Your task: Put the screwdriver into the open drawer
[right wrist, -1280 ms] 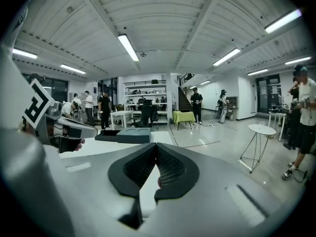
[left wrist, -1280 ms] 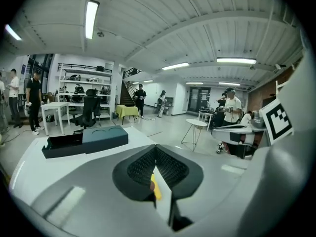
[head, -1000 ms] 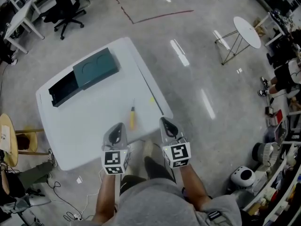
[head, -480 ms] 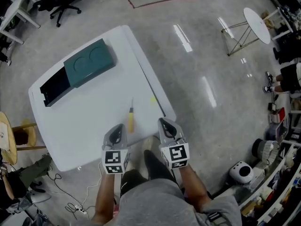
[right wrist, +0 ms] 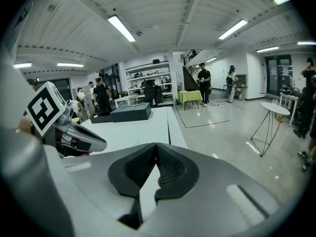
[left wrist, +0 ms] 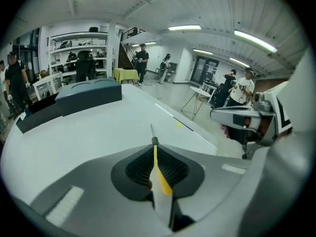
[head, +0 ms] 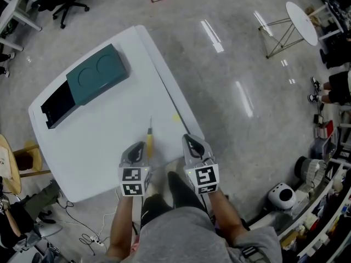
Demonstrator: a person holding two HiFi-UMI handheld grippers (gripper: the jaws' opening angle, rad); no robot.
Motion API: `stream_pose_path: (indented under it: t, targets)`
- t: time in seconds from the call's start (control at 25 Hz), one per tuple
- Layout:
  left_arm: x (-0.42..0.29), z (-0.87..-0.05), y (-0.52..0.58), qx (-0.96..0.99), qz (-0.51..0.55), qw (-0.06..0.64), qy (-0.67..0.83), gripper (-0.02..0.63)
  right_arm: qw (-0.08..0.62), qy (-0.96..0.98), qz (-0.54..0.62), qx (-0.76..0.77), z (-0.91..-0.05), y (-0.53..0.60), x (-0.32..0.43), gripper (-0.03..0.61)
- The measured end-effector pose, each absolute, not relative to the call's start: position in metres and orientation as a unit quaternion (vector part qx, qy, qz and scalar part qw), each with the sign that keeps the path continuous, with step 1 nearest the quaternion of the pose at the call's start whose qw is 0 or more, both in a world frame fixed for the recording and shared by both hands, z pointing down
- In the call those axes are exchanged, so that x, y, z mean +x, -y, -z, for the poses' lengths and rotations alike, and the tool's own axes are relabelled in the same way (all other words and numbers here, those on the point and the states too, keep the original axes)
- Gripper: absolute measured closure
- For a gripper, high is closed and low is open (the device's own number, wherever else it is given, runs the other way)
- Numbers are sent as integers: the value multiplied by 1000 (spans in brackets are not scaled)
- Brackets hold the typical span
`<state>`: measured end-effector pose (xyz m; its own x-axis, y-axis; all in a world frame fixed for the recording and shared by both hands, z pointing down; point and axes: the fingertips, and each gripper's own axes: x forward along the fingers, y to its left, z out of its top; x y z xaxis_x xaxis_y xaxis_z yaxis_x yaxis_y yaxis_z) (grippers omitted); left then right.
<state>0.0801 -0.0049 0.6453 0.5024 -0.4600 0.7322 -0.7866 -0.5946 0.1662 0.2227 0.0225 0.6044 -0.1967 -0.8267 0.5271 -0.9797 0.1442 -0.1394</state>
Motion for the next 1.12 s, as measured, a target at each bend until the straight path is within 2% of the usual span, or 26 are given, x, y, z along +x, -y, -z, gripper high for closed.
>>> stream_pose_path:
  t: [0.44,1.12]
  targets:
    - [95,-668,11,802,-382,295,351,474,169,730,-248,614,-614,-22,236,575]
    - [102,-698,12,766,-438,327,338,468,166,722,-265,618,-629,-16,252,575]
